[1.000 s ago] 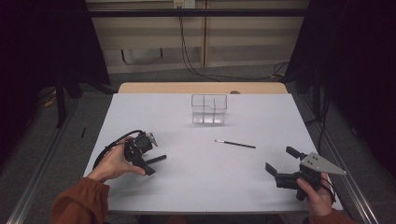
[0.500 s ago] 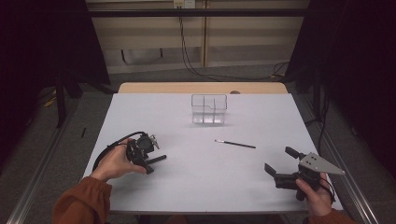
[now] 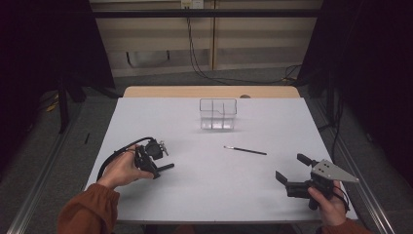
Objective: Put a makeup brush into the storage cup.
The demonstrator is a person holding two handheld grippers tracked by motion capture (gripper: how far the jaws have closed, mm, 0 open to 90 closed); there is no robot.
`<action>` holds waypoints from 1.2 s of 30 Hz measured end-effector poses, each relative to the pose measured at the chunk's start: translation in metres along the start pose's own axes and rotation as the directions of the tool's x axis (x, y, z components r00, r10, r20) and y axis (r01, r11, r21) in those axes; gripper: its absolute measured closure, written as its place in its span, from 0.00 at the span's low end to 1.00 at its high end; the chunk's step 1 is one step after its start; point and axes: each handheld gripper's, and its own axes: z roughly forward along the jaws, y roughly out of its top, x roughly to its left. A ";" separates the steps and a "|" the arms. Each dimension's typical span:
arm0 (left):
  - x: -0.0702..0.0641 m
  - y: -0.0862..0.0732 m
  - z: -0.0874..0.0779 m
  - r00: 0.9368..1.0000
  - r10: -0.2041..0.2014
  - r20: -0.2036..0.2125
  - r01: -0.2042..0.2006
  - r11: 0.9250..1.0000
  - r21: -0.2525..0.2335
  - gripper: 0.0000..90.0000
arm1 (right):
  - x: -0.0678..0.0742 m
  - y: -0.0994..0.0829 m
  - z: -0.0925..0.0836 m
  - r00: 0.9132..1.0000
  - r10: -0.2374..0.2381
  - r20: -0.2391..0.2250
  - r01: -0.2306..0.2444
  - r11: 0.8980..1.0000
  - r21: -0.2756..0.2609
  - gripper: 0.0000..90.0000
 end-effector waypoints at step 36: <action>0.008 -0.004 -0.004 0.998 -0.056 0.033 0.058 0.998 -0.040 0.89 | 0.000 -0.001 0.000 1.000 0.006 -0.005 -0.006 1.000 0.004 0.00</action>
